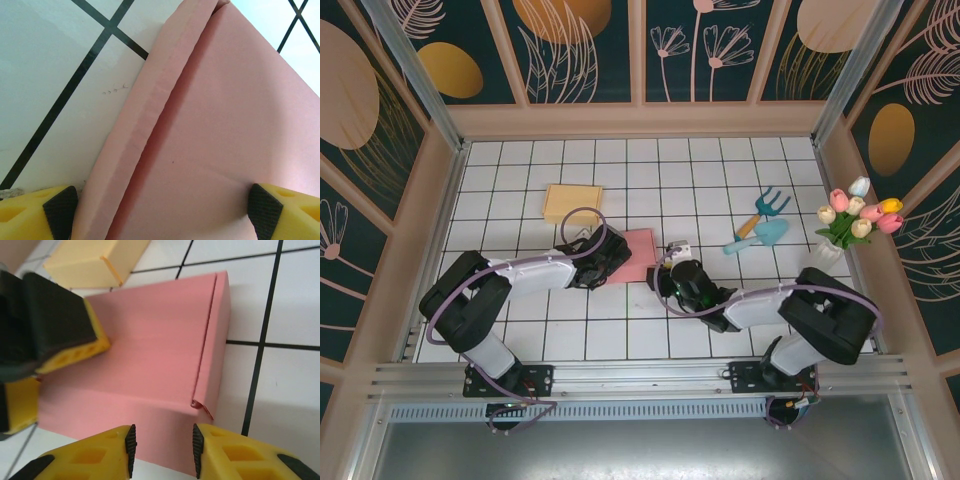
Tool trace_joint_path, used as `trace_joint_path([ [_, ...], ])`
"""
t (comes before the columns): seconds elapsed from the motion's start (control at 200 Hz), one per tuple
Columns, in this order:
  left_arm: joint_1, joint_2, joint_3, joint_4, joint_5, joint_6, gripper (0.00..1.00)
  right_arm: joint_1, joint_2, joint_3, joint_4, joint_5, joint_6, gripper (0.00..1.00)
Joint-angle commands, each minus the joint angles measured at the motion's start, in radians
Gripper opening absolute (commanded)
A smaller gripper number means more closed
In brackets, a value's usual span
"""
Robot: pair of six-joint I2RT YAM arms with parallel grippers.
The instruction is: Fold the paper box
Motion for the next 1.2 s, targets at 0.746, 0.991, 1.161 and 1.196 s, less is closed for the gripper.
trace_joint_path([
  [0.746, 0.012, 0.109, -0.066, -0.19, 0.032, 0.06, 0.89, 0.026, 0.319, 0.17, 0.099, -0.001, -0.041, 0.22],
  [0.991, 0.013, 0.078, -0.075, -0.198, 0.036, 0.059, 0.88, 0.027, 0.278, 0.148, 0.107, -0.024, -0.017, 0.22],
  [1.161, -0.003, 0.002, -0.069, -0.215, 0.049, 0.068, 0.88, 0.007, 0.207, 0.136, -0.005, -0.009, 0.028, 0.22],
  [1.196, -0.019, -0.013, -0.052, -0.237, 0.025, 0.081, 0.89, -0.004, 0.2, 0.138, -0.029, -0.005, 0.034, 0.23],
])
